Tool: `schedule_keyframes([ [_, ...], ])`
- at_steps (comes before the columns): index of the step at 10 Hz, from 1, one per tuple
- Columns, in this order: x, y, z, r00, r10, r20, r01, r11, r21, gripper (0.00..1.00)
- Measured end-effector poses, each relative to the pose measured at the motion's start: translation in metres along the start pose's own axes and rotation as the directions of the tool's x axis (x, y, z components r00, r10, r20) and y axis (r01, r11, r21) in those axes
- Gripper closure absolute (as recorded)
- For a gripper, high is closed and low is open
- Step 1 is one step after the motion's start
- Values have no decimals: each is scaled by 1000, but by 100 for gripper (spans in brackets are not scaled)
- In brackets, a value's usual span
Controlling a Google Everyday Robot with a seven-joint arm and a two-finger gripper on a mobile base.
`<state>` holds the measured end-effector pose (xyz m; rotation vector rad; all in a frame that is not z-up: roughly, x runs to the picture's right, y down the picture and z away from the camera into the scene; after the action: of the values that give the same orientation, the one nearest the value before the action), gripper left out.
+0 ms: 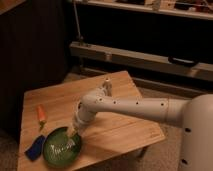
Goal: Pick up the ceramic bowl
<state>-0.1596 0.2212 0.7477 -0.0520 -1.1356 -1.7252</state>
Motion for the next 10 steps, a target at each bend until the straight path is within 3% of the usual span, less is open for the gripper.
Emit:
schedule_keyframes([
  [3, -3, 10, 2, 1000, 19, -3, -19, 998, -53, 50],
  [5, -5, 7, -3, 1000, 12, -14, -13, 998, -53, 50],
  [10, -16, -37, -50, 997, -59, -42, 55, 995, -77, 50],
])
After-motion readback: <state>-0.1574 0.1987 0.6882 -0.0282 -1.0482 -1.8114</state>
